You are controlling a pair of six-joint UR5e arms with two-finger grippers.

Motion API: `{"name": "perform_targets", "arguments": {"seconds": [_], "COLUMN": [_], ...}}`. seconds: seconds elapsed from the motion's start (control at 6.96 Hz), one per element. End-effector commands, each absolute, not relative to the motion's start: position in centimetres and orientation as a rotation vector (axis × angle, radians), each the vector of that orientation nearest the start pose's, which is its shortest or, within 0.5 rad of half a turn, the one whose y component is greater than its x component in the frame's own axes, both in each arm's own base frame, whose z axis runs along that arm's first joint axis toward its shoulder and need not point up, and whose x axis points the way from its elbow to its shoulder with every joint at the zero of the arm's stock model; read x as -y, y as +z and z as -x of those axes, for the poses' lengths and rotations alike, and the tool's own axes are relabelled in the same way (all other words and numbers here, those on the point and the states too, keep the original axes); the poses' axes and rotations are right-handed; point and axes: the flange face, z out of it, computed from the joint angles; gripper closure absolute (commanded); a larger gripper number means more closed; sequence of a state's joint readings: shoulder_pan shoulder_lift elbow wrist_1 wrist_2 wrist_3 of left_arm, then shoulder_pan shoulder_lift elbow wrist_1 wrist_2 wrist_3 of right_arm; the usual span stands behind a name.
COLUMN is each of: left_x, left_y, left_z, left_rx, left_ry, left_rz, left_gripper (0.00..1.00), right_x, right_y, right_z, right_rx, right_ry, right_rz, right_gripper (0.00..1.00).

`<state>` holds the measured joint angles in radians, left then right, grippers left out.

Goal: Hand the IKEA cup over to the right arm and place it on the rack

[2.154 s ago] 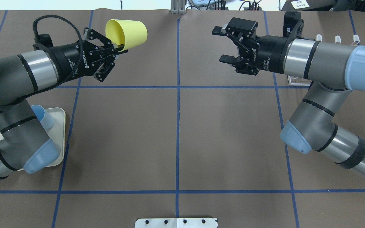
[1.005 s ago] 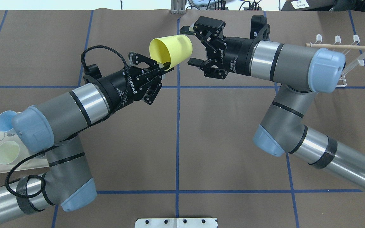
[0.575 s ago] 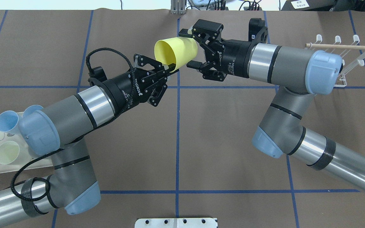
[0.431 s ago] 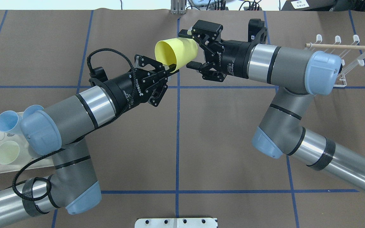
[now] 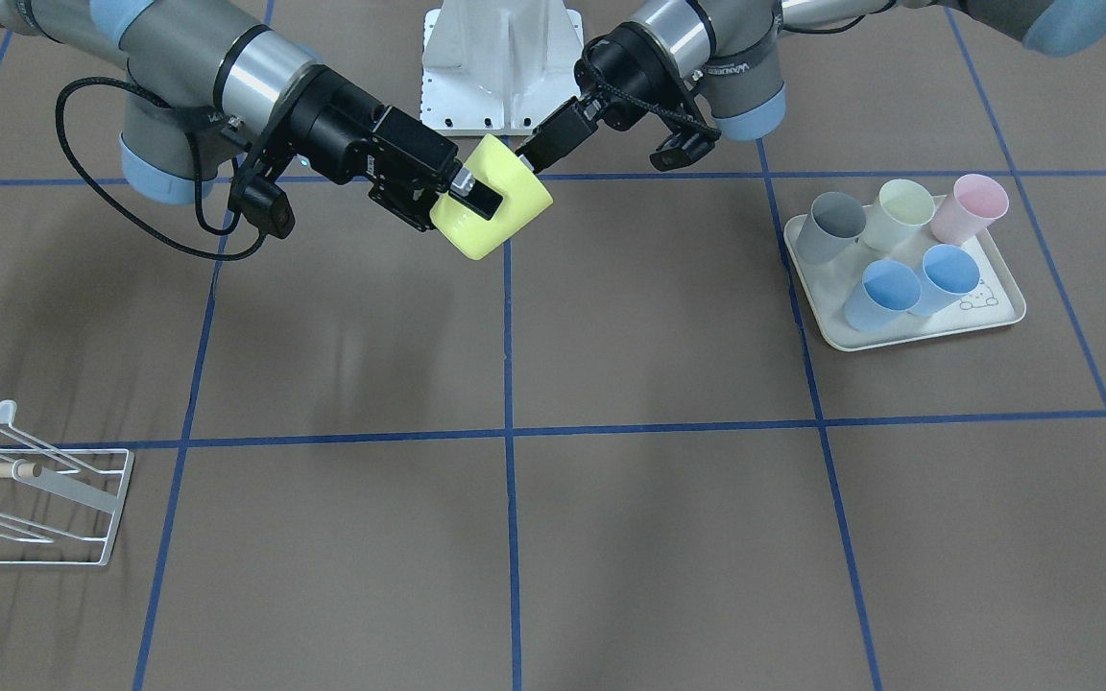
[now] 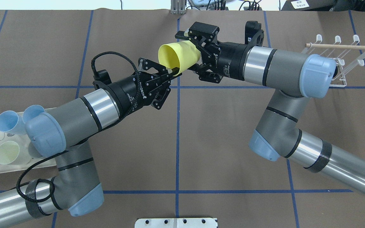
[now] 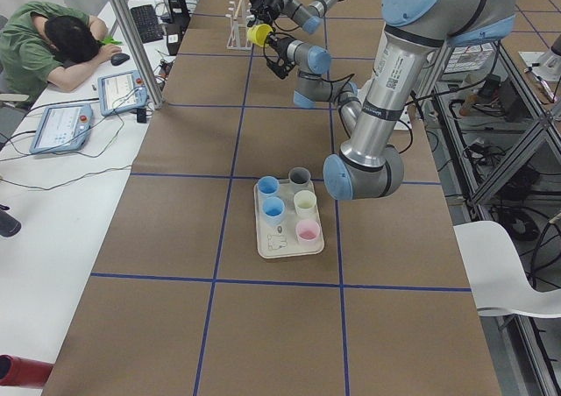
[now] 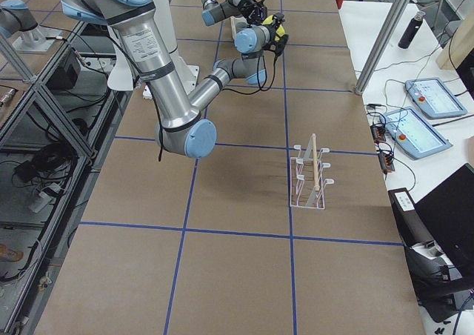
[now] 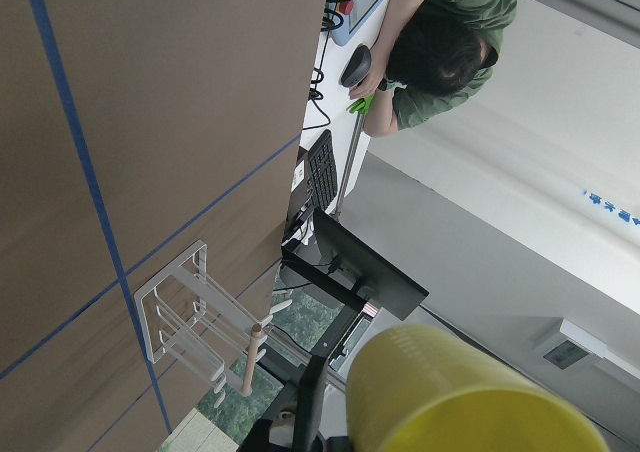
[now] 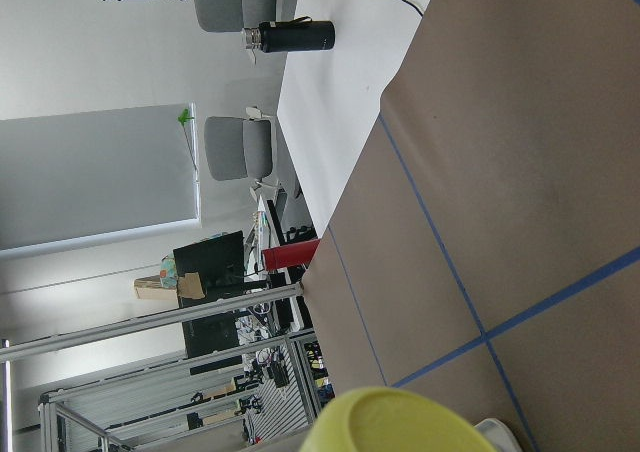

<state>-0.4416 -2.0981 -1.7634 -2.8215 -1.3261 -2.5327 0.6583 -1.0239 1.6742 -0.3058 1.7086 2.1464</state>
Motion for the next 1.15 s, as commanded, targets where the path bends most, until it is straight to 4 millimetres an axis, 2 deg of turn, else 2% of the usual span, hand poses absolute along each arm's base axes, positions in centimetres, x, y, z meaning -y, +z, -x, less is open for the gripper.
{"name": "perform_targets", "arguments": {"seconds": [0.0, 0.14, 0.43, 0.57, 0.72, 0.86, 1.01], "left_x": [37.7, 37.7, 37.6, 37.7, 37.8, 37.7, 37.7], "left_y": [13.9, 14.4, 14.0, 14.1, 14.1, 14.2, 14.4], "left_z": [-44.1, -44.1, -43.5, -43.5, -43.3, -43.3, -42.9], "left_rx": [-2.117, -2.105, -2.123, -2.121, -2.121, -2.117, -2.115], "left_ry": [-1.103, -1.101, -1.08, -1.081, -1.079, -1.043, -1.021], "left_rz": [0.383, 0.373, 0.352, 0.348, 0.345, 0.277, 0.233], "left_gripper": [1.0, 0.01, 0.0, 0.0, 0.0, 0.0, 0.0], "right_x": [45.9, 45.9, 46.4, 46.9, 48.5, 50.8, 52.9], "right_y": [16.1, 16.5, 17.2, 18.8, 20.0, 22.1, 24.8], "right_z": [39.9, 39.9, 39.3, 38.6, 36.8, 34.3, 30.8], "right_rx": [1.971, 1.965, 1.954, 1.924, 1.904, 1.859, 1.797], "right_ry": [0.694, 0.694, 0.699, 0.7, 0.733, 0.762, 0.787], "right_rz": [0.015, 0.015, -0.015, -0.057, -0.102, -0.186, -0.291], "right_gripper": [0.59, 1.0, 1.0, 1.0, 1.0, 1.0, 1.0]}}
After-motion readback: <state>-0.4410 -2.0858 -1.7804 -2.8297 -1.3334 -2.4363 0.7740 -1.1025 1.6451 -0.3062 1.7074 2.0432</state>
